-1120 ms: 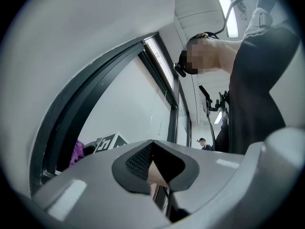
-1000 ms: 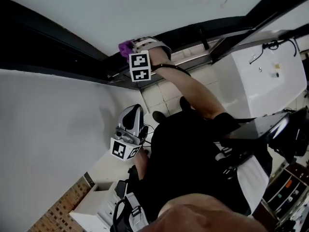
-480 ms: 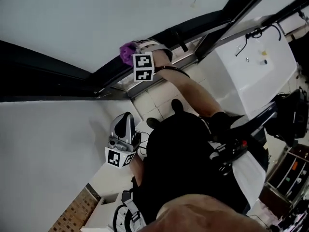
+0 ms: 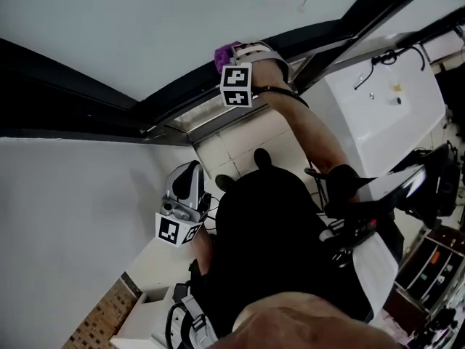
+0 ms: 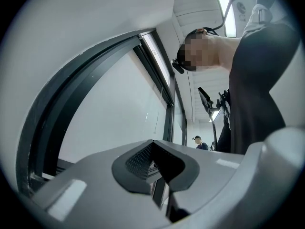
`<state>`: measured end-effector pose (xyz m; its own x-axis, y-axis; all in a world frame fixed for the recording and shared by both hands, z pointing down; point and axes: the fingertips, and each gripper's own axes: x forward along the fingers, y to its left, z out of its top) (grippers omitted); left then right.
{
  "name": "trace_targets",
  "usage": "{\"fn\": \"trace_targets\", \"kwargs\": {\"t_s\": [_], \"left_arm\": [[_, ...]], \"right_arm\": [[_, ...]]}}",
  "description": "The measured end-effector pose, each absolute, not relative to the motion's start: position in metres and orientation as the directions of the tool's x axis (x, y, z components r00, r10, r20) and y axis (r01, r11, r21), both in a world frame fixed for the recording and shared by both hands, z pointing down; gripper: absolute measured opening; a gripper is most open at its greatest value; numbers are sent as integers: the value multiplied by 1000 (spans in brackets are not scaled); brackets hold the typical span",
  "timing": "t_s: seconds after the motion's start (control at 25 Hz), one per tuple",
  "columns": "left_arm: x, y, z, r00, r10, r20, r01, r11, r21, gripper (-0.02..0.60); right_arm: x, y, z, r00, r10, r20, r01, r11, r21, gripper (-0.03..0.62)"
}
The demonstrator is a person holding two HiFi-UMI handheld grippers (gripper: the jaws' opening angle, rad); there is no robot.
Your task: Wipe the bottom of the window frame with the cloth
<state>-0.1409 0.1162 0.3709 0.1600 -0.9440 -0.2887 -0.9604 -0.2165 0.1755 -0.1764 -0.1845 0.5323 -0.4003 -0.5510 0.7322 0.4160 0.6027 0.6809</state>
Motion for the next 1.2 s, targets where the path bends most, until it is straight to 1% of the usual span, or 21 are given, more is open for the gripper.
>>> {"fn": "trace_targets", "kwargs": {"t_s": [0.08,0.16,0.24,0.32,0.4,0.48,0.52,0.6,0.68,0.76,0.88,0.96,1.04,1.08,1.12,1.2], "left_arm": [[-144,116,374,156,-941,-299,-957,-220,191,0],[-143,115,376,152,-938,-312,-953,-222,204,0],[-139,116,373,160,-936,-313,-953,-229,199,1],[-138,119,373,170,-933,-317,-952,-238,190,1],[-145,120,380,167,-927,-334,-949,-243,199,0],[-146,119,383,161,-923,-348,-946,-245,211,0],[-142,119,381,161,-923,-349,-946,-245,211,0],[-135,121,374,162,-919,-359,-947,-247,204,0],[-139,122,377,162,-910,-382,-944,-256,207,0],[-148,119,386,162,-904,-396,-941,-263,215,0],[-147,115,392,161,-896,-413,-936,-272,224,0],[-142,114,388,176,-894,-413,-934,-284,216,0],[-140,115,384,189,-893,-409,-933,-293,210,0],[-142,118,382,187,-892,-411,-931,-294,215,0],[-144,120,382,180,-893,-413,-930,-291,224,0],[-143,122,386,169,-899,-405,-928,-283,241,0]], "right_arm": [[-170,-196,518,-383,-599,704,410,572,710,58],[-172,-206,521,-388,-636,667,444,505,740,58],[-164,-195,536,-368,-591,718,513,515,687,57],[-155,-182,537,-352,-537,767,534,558,636,57],[-155,-189,530,-373,-548,749,502,559,660,57],[-154,-204,533,-362,-569,738,520,534,666,58],[-146,-204,535,-326,-549,770,560,544,625,41],[-121,-193,524,-247,-455,855,614,609,501,54],[-113,-198,494,-283,-410,867,568,657,495,55],[-121,-211,480,-338,-422,841,534,650,541,57],[-137,-218,513,-331,-432,839,575,613,542,57],[-135,-216,527,-291,-430,854,573,636,516,55],[-118,-201,520,-191,-395,898,598,679,426,55],[-115,-196,514,-166,-392,905,609,681,407,55],[-119,-197,509,-189,-407,894,606,668,432,55],[-136,-208,508,-299,-431,851,567,637,522,58]]}}
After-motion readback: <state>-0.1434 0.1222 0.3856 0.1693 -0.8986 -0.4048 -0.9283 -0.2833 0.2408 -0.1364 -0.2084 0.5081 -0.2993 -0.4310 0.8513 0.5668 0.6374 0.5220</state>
